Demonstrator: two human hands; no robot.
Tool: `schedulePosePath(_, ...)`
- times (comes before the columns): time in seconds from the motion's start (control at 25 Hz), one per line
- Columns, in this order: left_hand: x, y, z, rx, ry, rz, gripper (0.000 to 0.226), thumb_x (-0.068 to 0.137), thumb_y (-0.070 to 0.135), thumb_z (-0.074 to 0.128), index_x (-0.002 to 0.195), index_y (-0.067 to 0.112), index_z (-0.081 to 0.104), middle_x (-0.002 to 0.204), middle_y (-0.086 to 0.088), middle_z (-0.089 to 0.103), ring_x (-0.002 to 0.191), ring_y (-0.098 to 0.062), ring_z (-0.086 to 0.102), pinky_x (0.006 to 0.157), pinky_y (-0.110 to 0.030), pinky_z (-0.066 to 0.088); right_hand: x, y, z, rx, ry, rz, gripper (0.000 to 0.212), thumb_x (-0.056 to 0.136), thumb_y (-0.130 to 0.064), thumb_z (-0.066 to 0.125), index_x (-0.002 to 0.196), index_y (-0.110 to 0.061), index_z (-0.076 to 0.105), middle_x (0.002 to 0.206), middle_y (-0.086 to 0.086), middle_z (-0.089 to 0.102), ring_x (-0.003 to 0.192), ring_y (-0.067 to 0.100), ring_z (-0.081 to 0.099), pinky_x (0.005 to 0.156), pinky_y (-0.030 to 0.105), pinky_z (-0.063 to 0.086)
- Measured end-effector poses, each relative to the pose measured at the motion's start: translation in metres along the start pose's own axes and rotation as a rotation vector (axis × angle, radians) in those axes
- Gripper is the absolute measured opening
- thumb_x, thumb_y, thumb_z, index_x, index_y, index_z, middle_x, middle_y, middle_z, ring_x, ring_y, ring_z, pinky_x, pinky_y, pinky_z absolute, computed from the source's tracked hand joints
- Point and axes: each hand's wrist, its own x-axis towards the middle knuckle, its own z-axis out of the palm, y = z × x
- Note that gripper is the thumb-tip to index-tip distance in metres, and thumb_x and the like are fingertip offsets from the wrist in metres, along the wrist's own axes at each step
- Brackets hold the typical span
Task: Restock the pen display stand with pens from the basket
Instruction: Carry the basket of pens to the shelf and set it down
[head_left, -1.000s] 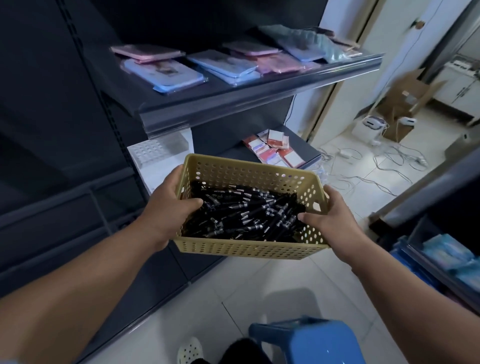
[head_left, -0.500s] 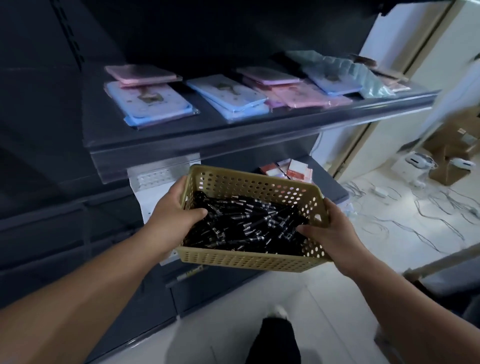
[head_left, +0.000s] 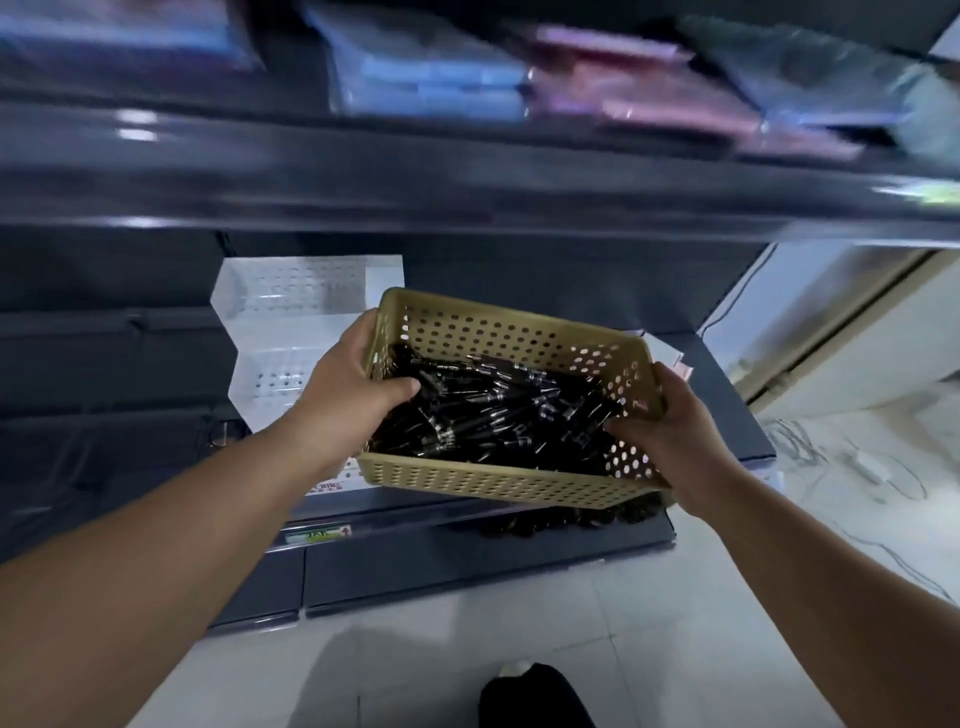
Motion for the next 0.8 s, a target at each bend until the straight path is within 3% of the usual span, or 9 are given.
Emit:
schedulePosePath(0.12,0.009,-0.029,0.012,0.001,0.012,0.034,0.061,0.083,0.0,0.066,0.125,0.04,0.047,0.111,0.015,0.064,0.101,-0.006,0.061,0.086,-0.026,0.049,0.016,0.028,0.012,0.033,-0.011,-0.045,0.064,0.072,0.003,0.078,0.126,-0.025,0.056,0.101,-0.002,0.072,0.09,0.021,0.07,0.074,0.034,0.055)
schedulePosePath(0.32,0.001,-0.066,0.031,0.0,0.027,0.076,0.058,0.081,-0.004,0.062,0.12,0.036,0.05,0.105,0.011,0.064,0.094,-0.008,0.063,0.076,-0.025,0.05,0.024,0.075,0.019,-0.005,-0.014,-0.087,0.054,0.074,-0.001,0.075,0.121,-0.023,0.059,0.103,0.001,0.071,0.09,0.024,0.07,0.079,0.043,0.057)
schedulePosePath(0.48,-0.03,-0.073,0.039,-0.04,0.057,0.087,0.053,0.081,-0.006,0.057,0.118,0.032,0.051,0.101,0.006,0.064,0.09,-0.012,0.061,0.072,-0.028,0.048,0.007,0.078,0.006,-0.076,-0.053,-0.173,0.037,0.077,-0.001,0.069,0.108,-0.021,0.063,0.086,0.001,0.07,0.067,0.012,0.068,0.058,0.029,0.053)
schedulePosePath(0.64,-0.063,-0.07,0.044,-0.068,0.083,0.101,0.053,0.082,-0.005,0.06,0.121,0.029,0.052,0.103,0.003,0.065,0.092,-0.014,0.063,0.069,-0.028,0.049,-0.01,0.078,-0.009,-0.056,-0.09,-0.197,0.04,0.074,-0.012,0.074,0.11,-0.025,0.062,0.091,0.002,0.073,0.081,0.025,0.071,0.074,0.041,0.057)
schedulePosePath(0.8,-0.068,-0.075,0.054,-0.059,0.091,0.085,0.051,0.081,-0.004,0.061,0.12,0.029,0.053,0.103,0.0,0.067,0.092,-0.019,0.065,0.072,-0.032,0.052,-0.013,0.085,-0.013,-0.008,-0.123,-0.194,0.042,0.077,-0.007,0.074,0.115,-0.021,0.061,0.096,0.005,0.072,0.082,0.024,0.069,0.072,0.04,0.057)
